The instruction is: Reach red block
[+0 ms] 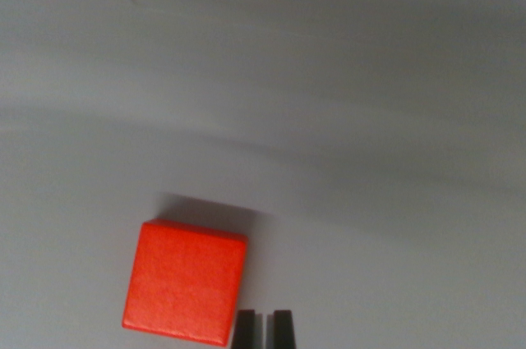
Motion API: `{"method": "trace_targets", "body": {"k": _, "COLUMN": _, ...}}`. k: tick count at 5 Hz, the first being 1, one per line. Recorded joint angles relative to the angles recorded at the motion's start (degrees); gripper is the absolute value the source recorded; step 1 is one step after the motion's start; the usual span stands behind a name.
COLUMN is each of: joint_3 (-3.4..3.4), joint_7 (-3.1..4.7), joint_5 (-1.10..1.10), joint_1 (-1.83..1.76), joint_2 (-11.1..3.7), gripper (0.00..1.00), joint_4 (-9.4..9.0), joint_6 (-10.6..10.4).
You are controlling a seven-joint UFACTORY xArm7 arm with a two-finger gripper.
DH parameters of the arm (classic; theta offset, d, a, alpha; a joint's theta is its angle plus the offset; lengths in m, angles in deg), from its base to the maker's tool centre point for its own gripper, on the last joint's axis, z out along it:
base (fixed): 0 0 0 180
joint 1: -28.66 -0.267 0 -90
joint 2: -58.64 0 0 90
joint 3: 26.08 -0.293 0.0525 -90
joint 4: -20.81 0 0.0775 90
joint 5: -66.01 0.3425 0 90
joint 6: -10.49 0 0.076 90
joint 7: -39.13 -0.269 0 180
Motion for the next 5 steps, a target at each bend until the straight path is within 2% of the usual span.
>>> {"method": "trace_targets", "body": {"k": 1, "joint_3": 0.00, "joint_7": 0.00, "joint_5": 0.00, "joint_1": 0.00, "joint_2": 0.00, "gripper": 0.00, "joint_4": 0.00, "joint_6": 0.0}}
{"method": "trace_targets", "body": {"k": 2, "joint_3": -0.32, "joint_7": 0.16, "joint_5": 0.06, "joint_1": -0.30, "joint_2": -1.37, "gripper": 0.00, "joint_4": -0.48, "joint_6": -1.9}}
{"method": "trace_targets", "body": {"k": 3, "joint_3": -0.32, "joint_7": 0.16, "joint_5": 0.06, "joint_1": -0.30, "joint_2": -1.37, "gripper": 0.00, "joint_4": -0.48, "joint_6": -1.9}}
{"method": "trace_targets", "body": {"k": 4, "joint_3": -0.62, "joint_7": 0.30, "joint_5": 0.12, "joint_1": -0.58, "joint_2": -2.63, "gripper": 0.00, "joint_4": -0.93, "joint_6": -3.7}}
{"method": "trace_targets", "body": {"k": 5, "joint_3": -0.62, "joint_7": 0.30, "joint_5": 0.12, "joint_1": -0.58, "joint_2": -2.63, "gripper": 0.00, "joint_4": -0.93, "joint_6": -3.7}}
